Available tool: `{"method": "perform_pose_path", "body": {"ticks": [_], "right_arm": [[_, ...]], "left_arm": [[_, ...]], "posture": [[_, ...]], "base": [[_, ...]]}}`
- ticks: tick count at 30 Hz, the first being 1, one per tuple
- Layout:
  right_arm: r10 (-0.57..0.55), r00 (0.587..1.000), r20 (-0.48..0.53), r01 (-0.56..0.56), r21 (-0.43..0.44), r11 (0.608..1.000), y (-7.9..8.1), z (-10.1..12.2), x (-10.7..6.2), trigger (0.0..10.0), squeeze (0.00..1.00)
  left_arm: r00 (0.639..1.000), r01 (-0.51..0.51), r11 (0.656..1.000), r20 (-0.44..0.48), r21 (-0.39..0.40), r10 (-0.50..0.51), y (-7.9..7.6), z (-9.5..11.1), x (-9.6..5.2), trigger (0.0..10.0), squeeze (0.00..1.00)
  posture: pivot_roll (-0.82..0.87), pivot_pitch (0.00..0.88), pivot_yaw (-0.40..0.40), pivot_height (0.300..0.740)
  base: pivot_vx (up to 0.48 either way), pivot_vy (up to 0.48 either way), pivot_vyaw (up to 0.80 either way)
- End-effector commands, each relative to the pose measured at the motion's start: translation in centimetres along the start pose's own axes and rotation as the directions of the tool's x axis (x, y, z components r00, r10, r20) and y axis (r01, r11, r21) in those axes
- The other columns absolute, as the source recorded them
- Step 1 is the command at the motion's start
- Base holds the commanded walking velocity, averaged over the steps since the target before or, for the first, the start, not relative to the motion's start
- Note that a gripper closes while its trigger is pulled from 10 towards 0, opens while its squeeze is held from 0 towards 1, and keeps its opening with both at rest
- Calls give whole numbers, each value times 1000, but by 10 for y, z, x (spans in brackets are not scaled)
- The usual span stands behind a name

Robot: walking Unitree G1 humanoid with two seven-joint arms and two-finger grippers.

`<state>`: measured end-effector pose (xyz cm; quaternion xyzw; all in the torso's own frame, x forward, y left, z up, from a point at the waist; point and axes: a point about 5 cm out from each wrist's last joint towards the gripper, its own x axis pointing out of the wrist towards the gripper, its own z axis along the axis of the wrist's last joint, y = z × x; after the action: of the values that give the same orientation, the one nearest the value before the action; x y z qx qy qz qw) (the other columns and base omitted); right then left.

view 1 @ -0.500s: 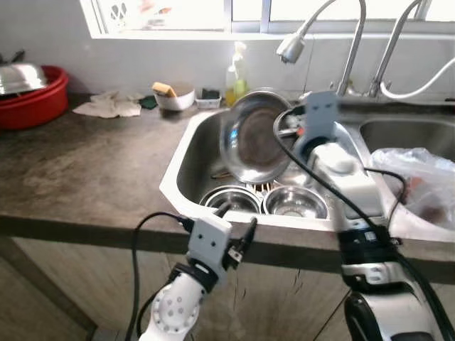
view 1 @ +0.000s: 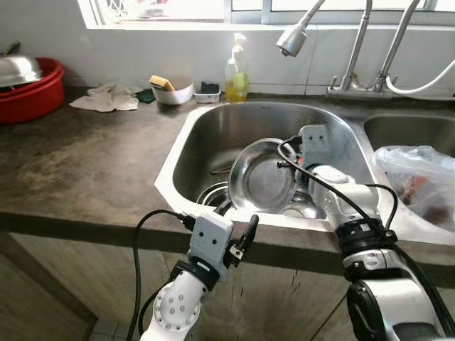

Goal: Kitchen organization

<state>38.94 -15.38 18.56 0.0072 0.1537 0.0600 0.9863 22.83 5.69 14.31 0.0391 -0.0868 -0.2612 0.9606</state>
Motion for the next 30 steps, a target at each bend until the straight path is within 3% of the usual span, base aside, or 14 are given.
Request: {"method": "perform_pose_path", "body": {"ticks": [1,5,6,11,16,17,18,19,22,23,24,25,27,30], "right_arm": [[19,1000,-10,-19,23,1000,2,6,2,10000,0],[22,999,-38,-21,28,999,2,1,3,10000,35],[23,999,-38,-22,33,999,2,0,3,10000,1000],[-12,998,58,8,69,998,-3,9,-2,10000,1000],[-34,978,204,28,33,999,-7,20,-17,10000,1000],[-46,971,236,42,23,999,-7,23,-23,10000,59],[-46,971,236,42,23,999,-7,23,-23,10000,59],[-64,953,297,62,15,998,-8,26,-33,10000,0],[-77,923,378,84,-2,996,-8,30,-48,10000,0],[-82,905,417,93,-5,996,-8,32,-57,10000,0],[-84,862,500,121,-43,992,-5,35,-75,10000,0],[-84,862,500,121,-43,992,-5,35,-75,10000,0],[-54,827,560,138,-109,984,3,30,-97,10000,0],[-50,814,578,130,-97,987,5,23,-107,10000,0]], "left_arm": [[1000,-8,1000,-4,5,8,1,2,-2,10000,0],[1000,-10,1000,-7,4,10,1,2,-3,10000,0],[1000,-10,1000,-9,5,10,1,2,-3,10000,0],[1000,-9,1000,-13,6,9,2,2,-4,10000,0],[1000,-11,1000,-15,9,11,3,2,-3,10000,0],[1000,-13,1000,-15,11,13,3,2,-3,10000,0],[1000,-13,1000,-15,11,13,3,2,-3,10000,0],[1000,-15,1000,-16,13,15,3,2,-2,10000,0],[1000,-16,1000,-19,16,17,3,2,-2,10000,0],[1000,-17,1000,-19,17,18,3,2,-2,10000,0],[1000,-20,1000,-20,20,20,4,2,-2,10000,0],[1000,-20,1000,-20,20,20,4,2,-2,10000,0],[1000,-25,999,-17,19,26,5,3,-2,10000,0],[999,-29,999,-17,18,29,6,3,-2,10000,0]], "posture": [[-1,79,-4,740],[1,85,-1,740],[2,85,-1,740],[4,91,4,740],[6,92,3,740],[6,90,1,740],[6,90,1,740],[3,91,2,740],[3,88,2,740],[1,85,3,740],[-4,85,4,740],[-4,85,4,740],[-7,83,6,740],[-8,75,4,740]], "base": [[0,0,0],[0,0,0],[0,0,0],[0,0,0],[0,0,0],[0,0,0],[0,0,0],[0,0,0],[0,0,0],[0,0,0],[0,0,0],[0,0,0],[0,0,0],[0,0,0]]}}
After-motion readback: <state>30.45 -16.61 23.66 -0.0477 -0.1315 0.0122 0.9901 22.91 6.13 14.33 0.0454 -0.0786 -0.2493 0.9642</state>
